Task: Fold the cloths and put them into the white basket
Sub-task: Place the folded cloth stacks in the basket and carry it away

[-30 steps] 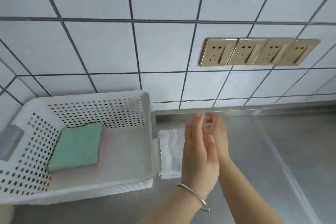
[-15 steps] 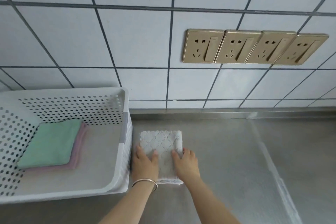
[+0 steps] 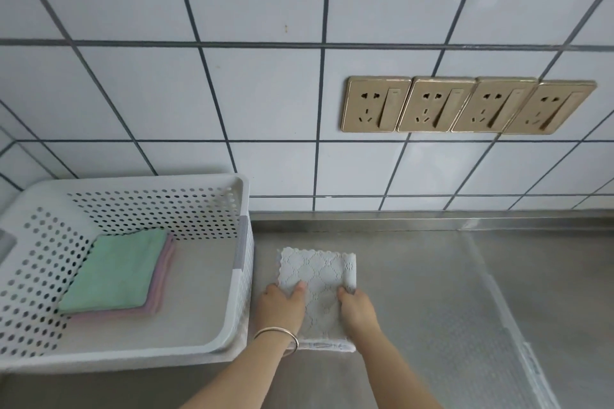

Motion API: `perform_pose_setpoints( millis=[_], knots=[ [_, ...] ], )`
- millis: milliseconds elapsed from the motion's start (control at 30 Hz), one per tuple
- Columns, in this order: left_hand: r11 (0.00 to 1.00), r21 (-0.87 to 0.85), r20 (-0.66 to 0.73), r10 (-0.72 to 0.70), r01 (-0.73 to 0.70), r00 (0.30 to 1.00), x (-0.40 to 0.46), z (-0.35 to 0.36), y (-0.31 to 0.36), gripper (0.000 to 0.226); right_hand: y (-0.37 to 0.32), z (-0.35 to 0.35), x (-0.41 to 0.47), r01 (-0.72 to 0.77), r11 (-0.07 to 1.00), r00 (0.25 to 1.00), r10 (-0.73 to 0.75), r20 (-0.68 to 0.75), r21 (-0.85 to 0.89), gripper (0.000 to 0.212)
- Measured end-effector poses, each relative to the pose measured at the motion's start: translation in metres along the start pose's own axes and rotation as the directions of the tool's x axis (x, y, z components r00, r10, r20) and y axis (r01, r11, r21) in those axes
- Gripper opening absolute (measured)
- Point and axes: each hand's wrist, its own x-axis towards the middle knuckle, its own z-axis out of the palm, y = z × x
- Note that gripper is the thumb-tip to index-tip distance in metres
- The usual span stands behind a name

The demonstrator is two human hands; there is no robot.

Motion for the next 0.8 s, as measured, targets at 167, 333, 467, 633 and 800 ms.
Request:
perform_pose_setpoints(
  millis=[167, 333, 467, 633, 800],
  knots=[
    [0.955, -0.231, -0.006, 0.187, -0.183, 0.982, -0.049, -0.021, 0.036, 0.051, -0.029, -0.044, -0.049, 0.232, 0.972, 0.957, -0.220, -0.190, 0.043, 0.026],
    [0.795, -0.421, -0.106, 0.434, -0.436, 0.895, -0.116, -0.087, 0.084, 0.030, -0.086, -0.074, -0.125, 0.516, 0.857, 0.779, -0.475, -0.409, -0.012, 0.029],
    [0.704, -0.341, -0.249, 0.571, -0.623, 0.782, -0.133, -0.175, 0.087, 0.027, -0.137, -0.046, -0.181, 0.682, 0.731, 0.675, -0.612, -0.412, 0.030, 0.031],
    [0.803, -0.114, -0.330, 0.524, -0.584, 0.785, -0.094, -0.267, 0.056, 0.046, -0.183, 0.047, -0.192, 0.565, 0.787, 0.818, -0.573, -0.045, 0.248, 0.020],
    [0.961, 0.073, -0.087, 0.274, -0.268, 0.958, 0.003, -0.300, 0.014, 0.063, -0.202, 0.136, -0.144, 0.317, 0.945, 0.934, -0.326, 0.146, 0.087, 0.019]
  ],
)
